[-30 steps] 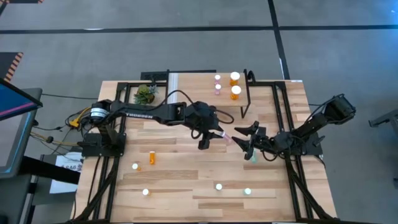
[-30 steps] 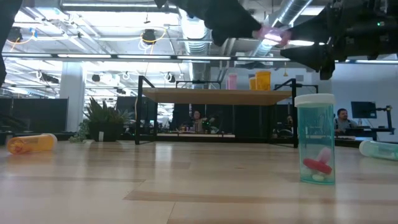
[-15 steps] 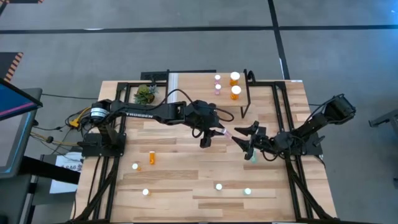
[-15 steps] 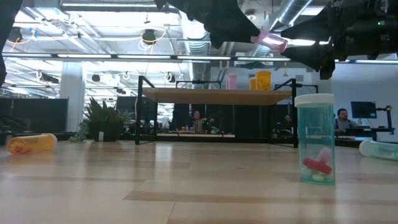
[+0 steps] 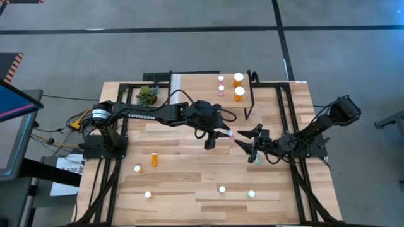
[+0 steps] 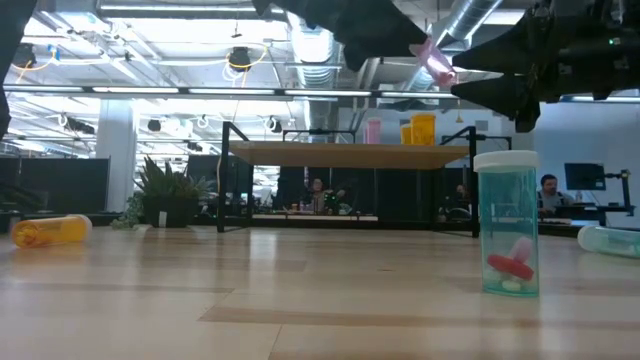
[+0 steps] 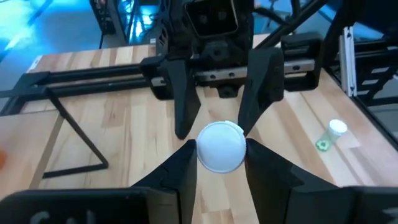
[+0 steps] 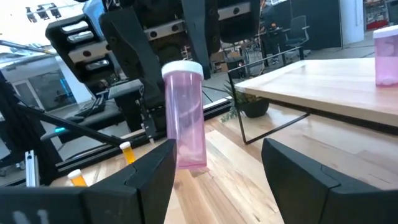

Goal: Pick and place medicine bottles onto shelf by color
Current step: Put the pink pill bottle on the shelf aligned with the other pink pill bottles

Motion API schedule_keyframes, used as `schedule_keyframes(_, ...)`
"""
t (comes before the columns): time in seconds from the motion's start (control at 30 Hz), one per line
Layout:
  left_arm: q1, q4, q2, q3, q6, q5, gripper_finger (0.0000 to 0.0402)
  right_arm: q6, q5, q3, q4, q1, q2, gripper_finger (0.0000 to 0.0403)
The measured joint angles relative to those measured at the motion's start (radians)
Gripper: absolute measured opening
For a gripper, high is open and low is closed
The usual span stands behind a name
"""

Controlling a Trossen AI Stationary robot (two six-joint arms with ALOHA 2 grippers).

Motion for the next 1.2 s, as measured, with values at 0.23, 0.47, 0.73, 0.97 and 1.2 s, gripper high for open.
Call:
schedule_keyframes(0.23, -0.008, 0.062, 0.000, 0.000, -0.009, 0.063, 0.0105, 0.009, 0.001, 0.006, -0.003, -0.010, 0.000, 0.0260)
schedule_keyframes(0.47, -0.019, 0.089, 0.000, 0.000, -0.008, 0.076, 0.0105, 0.011, -0.020, 0.066, -0.103, -0.043, 0.000, 0.0260)
schedule_keyframes(0.73, -0.011, -0.033, -0.021, 0.000, 0.019, 0.027, 0.0105, 0.011, -0.010, 0.090, -0.181, -0.029, 0.000, 0.0260)
schedule_keyframes(0.97, 0.040, -0.162, -0.080, 0.000, 0.063, -0.142, 0.0105, 0.007, 0.009, 0.090, -0.194, -0.021, -0.010, 0.0260)
schedule_keyframes(1.2, 0.108, -0.236, -0.072, 0.067, 0.030, -0.247, 0.0105, 0.008, 0.032, 0.090, -0.210, -0.027, -0.010, 0.0260)
